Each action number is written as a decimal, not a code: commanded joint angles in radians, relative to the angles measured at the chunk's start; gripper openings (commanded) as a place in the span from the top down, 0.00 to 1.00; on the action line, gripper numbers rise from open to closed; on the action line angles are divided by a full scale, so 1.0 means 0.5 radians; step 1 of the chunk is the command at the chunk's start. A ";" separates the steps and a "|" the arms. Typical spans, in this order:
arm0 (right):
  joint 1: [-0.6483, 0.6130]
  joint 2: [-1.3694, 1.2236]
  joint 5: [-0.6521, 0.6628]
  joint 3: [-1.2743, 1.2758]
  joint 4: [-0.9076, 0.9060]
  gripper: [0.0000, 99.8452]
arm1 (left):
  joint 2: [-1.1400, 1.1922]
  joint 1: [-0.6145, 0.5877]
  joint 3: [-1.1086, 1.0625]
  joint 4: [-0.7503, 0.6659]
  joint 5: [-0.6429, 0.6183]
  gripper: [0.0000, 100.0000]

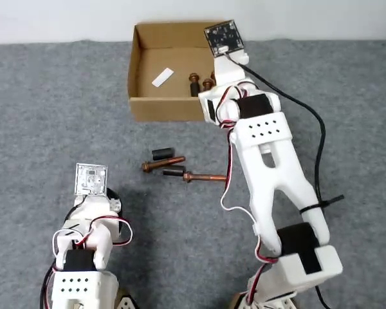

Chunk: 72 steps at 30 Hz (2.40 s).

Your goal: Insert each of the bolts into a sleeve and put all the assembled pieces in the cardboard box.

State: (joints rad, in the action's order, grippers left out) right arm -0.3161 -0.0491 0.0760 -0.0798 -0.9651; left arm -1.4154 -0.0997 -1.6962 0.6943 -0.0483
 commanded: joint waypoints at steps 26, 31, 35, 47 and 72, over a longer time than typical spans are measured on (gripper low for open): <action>-0.548 -0.284 1.019 -0.135 -0.790 0.81 | -0.018 -0.344 0.011 -0.123 0.025 0.99; -0.667 -0.480 1.126 -0.199 -0.763 0.84 | -0.018 -0.344 0.011 -0.123 0.025 0.99; -0.671 -0.677 1.142 -0.322 -0.674 0.85 | -0.018 -0.344 0.011 -0.123 0.025 0.99; -0.664 -1.300 1.138 -0.786 -0.689 0.86 | -0.018 -0.344 0.011 -0.123 0.025 0.99; -0.465 -0.358 0.810 -0.798 -1.447 0.99 | -0.015 -0.160 0.011 -0.126 0.021 0.99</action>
State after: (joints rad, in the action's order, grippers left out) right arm -0.5984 -0.3636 0.5271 -0.4664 -1.6402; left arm -1.4154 -0.2148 -1.6962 0.6636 -0.0453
